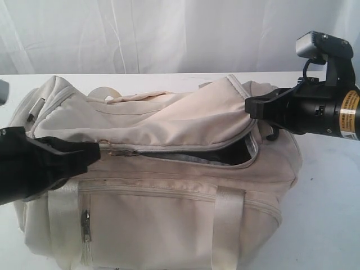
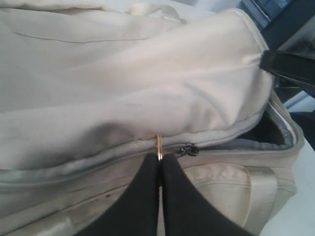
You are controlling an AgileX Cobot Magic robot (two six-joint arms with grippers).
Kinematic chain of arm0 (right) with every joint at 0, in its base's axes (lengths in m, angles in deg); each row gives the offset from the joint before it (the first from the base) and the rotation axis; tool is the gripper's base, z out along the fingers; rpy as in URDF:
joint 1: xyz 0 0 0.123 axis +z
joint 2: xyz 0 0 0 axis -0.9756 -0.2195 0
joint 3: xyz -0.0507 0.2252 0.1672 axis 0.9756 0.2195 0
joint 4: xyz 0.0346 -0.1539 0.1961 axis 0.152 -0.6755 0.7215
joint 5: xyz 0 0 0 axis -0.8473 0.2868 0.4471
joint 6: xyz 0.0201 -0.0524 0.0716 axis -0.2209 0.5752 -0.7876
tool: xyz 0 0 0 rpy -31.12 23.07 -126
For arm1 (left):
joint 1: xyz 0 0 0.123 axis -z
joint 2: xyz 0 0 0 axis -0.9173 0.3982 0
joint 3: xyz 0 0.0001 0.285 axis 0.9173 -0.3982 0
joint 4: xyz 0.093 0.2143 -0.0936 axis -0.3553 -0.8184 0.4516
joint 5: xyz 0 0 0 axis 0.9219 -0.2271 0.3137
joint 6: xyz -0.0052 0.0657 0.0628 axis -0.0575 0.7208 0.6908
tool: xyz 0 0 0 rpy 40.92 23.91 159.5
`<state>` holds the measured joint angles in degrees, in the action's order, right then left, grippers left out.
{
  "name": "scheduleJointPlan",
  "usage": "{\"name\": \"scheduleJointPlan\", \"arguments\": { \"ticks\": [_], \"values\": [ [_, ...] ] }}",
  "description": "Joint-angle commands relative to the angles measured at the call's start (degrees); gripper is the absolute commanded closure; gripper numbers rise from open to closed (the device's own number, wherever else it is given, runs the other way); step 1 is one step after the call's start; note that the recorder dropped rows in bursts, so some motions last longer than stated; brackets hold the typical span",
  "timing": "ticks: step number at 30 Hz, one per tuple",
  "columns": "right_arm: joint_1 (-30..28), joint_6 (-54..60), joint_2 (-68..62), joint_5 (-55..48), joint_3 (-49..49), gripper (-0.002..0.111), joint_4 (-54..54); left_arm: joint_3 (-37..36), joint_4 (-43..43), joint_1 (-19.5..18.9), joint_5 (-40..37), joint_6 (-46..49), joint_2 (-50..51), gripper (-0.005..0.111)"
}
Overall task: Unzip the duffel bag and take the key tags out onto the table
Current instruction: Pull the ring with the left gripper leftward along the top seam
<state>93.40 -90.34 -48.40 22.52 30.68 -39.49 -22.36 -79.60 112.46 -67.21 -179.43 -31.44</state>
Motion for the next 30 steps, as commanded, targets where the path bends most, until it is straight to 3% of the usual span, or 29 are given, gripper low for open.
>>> {"name": "scheduleJointPlan", "arguments": {
  "ticks": [1, 11, 19, 25, 30],
  "values": [
    [-0.1, 0.17, 0.6, -0.3, -0.21, 0.108, 0.01, -0.7, -0.67, -0.13, -7.44, -0.73, -5.61, 0.107],
    [-0.1, 0.17, 0.6, -0.3, -0.21, 0.108, -3.39, -0.7, 0.78, -0.13, -21.17, -0.5, -14.94, 0.107],
    [-0.1, 0.17, 0.6, -0.3, -0.21, 0.108, -3.66, -0.7, 11.31, -0.13, -32.92, 9.94, -20.22, 0.107],
    [-0.1, 2.07, 0.6, 0.77, -0.21, 0.108, -4.74, -0.6, 9.51, -0.13, -34.42, 12.18, -22.46, 0.107],
    [-0.1, 4.04, 0.7, 2.88, -0.7, 0.089, -8.7, -0.6, 10.61, -0.13, -34.09, 12.84, -22.46, 0.107]
  ]
}}
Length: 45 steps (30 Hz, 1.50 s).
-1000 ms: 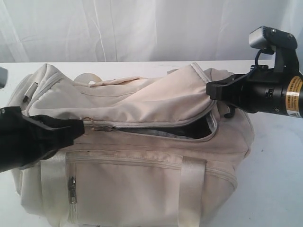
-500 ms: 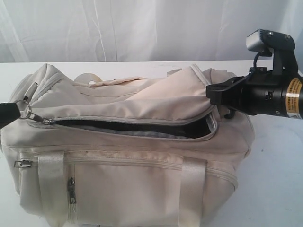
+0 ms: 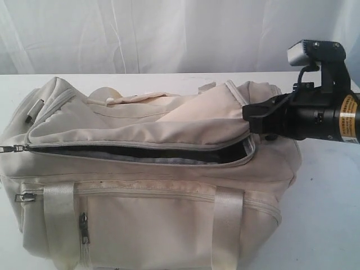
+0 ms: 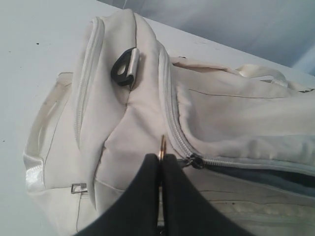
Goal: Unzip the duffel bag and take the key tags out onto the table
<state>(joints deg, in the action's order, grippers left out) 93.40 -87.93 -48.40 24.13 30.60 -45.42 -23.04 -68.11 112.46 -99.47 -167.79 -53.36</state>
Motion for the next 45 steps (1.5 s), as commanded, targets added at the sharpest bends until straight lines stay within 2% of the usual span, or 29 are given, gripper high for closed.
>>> {"name": "scheduleJointPlan", "arguments": {
  "ticks": [1, 5, 8, 10, 14, 22, 26, 32, 38, 43, 45],
  "values": [
    [-0.1, 1.63, 0.99, 2.12, -0.89, 0.084, -3.29, 0.08, -0.88, -0.13, -1.71, 1.17, -0.53, 0.107],
    [-0.1, 1.67, 3.33, 4.32, -1.89, 0.056, -3.51, 0.08, -0.88, -0.13, 0.5, 3.02, -0.53, 0.107],
    [-0.1, 1.76, 5.96, 6.25, -2.25, 0.045, -3.75, 0.08, -0.88, -0.13, 0.86, 3.93, -0.53, 0.107],
    [-0.1, 2.75, 7.43, 10.88, -2.47, 0.044, -3.75, 0.08, -0.88, -0.13, 0.86, 5.37, -0.53, 0.107],
    [2.63, 12.31, 8.37, 19.71, -2.63, 0.044, -2.5, 0.08, -0.19, -0.13, 2.08, 7.27, -0.53, 0.107],
    [16.81, 32.77, 5.32, 11.29, -2.63, 0.044, -0.26, 0.08, 0.22, -0.13, 5.35, 8.65, -0.53, 0.107],
    [23.75, 44.07, 0.84, 8.97, -2.67, 0.044, 8.42, 0.08, 0.22, -0.13, 5.35, 8.65, -0.53, 0.107],
    [32.78, 67.1, -9.38, 6.94, -5.64, 0.044, 30.65, 0.08, 3.36, -0.13, 5.33, 11.03, -0.53, 0.107],
    [39.51, 69.01, -19.15, 6.67, -12.57, 0.045, 33.48, 0.08, 6.5, -0.13, 5.33, 14.69, -0.53, 0.107],
    [42.16, 72.53, -24.36, 3.13, -17.22, 0.045, 38.65, 0.08, 6.62, -0.13, 5.61, 14.69, -0.53, 0.107],
    [42.52, 74.88, -25.66, 2.97, -18.11, 0.049, 40.61, 0.08, 6.62, -0.13, 5.82, 14.69, -0.53, 0.107]
  ]
}}
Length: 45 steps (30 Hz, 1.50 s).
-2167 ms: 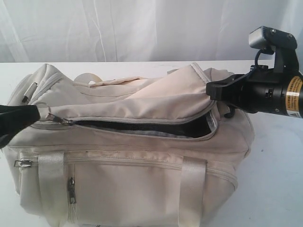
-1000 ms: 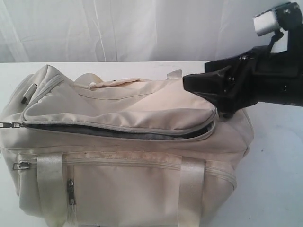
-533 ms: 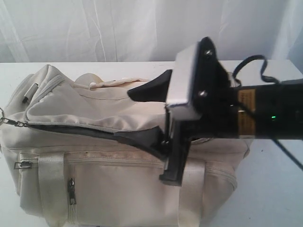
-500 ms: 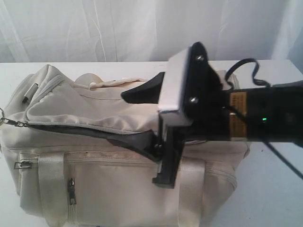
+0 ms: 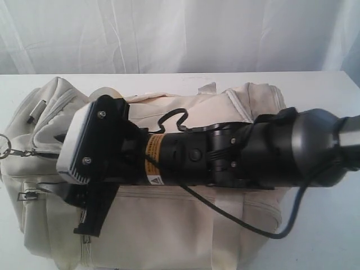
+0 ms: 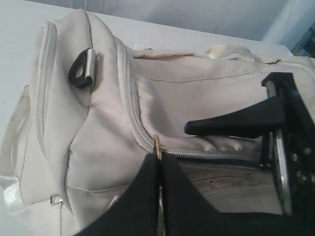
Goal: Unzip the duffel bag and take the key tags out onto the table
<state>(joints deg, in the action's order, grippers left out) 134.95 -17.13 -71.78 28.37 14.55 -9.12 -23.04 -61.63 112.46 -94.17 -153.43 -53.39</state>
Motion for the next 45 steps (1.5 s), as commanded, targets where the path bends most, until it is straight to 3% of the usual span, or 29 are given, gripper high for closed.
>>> {"name": "scheduleJointPlan", "arguments": {
  "ticks": [1, 9, 13, 17, 22, 34, 42, 45],
  "values": [
    [1.22, 5.38, -2.67, -1.27, -2.58, 0.053, 5.17, 0.08, 0.14, -0.13, 0.87, 0.34, -0.51, 0.107],
    [1.3, 6.87, -3.61, -5.63, -3.98, 0.095, 5.02, 0.08, 0.28, -0.13, 3.78, 1.32, -0.51, 0.107],
    [1.3, 6.87, -3.61, -6.15, -3.98, 0.106, 5.02, 0.08, -0.58, -0.13, 2.25, 1.32, -0.51, 0.107],
    [1.3, 6.87, -3.61, -7.09, -3.98, 0.108, 4.55, 0.08, -5.73, -0.13, 0.59, -0.27, -0.51, 0.107],
    [1.3, 6.87, -3.61, -7.89, -3.98, 0.108, 4.55, 0.08, -18.27, -0.13, -7.85, -10.62, -0.51, 0.107],
    [1.3, 6.87, -3.61, -5.78, -3.98, 0.108, 3.91, 0.08, -36.0, -0.13, -7.55, -25.82, 5.86, 0.107],
    [1.8, 4.8, -3.5, -4.92, -3.98, 0.108, -0.38, 0.08, -57.67, -0.13, -10.19, -49.29, 14.76, 0.107],
    [1.9, 4.8, -3.5, -5.03, -3.98, 0.108, -0.38, 2.14, -58.52, -0.13, -8.9, -49.16, 18.74, 0.107]
  ]
}}
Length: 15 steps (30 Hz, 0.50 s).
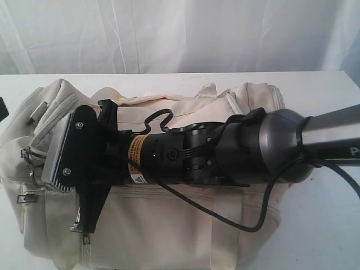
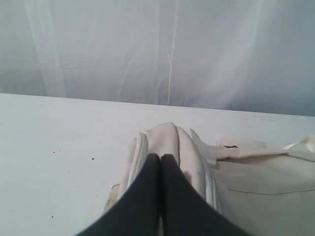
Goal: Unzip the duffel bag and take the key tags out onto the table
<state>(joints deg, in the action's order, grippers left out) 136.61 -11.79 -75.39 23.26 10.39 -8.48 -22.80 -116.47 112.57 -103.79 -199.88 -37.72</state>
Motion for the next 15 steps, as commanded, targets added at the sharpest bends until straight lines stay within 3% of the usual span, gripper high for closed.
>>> {"name": "scheduleJointPlan", "arguments": {
  "ticks": [1, 3, 5, 6, 8, 10, 12, 13, 15],
  "values": [
    [0.23, -0.53, 0.11, -0.02, 0.18, 0.108, -1.01, 2.3, -3.75, -0.23, 0.85, -2.71, 3.35, 0.107],
    [0.23, -0.53, 0.11, -0.91, 0.18, 0.108, -0.89, 3.44, -3.16, -0.23, 4.06, -0.34, 3.02, 0.107],
    [0.23, -0.53, 0.11, -2.69, 0.18, 0.108, -0.89, 3.54, 1.4, -0.23, 12.4, 7.0, 1.19, 0.107],
    [0.23, -0.53, 0.11, -3.07, 0.18, 0.108, -0.89, 3.54, 7.71, -0.23, 15.37, 13.93, -0.45, 0.107],
    [0.23, -0.53, 0.11, -3.48, 0.18, 0.108, -0.78, 3.54, 17.04, -0.23, 14.07, 26.31, -2.85, 0.106],
    [0.23, -0.53, 0.11, -3.48, 0.18, 0.108, -0.66, 3.54, 33.68, -0.23, 6.38, 43.34, -5.55, 0.092],
    [0.13, -0.53, 0.11, -3.33, 0.18, 0.108, -0.25, 3.54, 55.12, -0.23, -2.01, 59.2, -7.98, 0.069],
    [0.03, -0.53, 0.11, -3.33, 0.18, 0.108, 1.01, 3.54, 62.14, -0.23, -4.42, 65.99, -8.87, 0.059],
    [0.03, -0.01, 0.11, -2.86, 0.18, 0.108, 4.05, 3.54, 70.16, -0.23, -5.24, 73.23, -9.77, 0.051]
  ]
}}
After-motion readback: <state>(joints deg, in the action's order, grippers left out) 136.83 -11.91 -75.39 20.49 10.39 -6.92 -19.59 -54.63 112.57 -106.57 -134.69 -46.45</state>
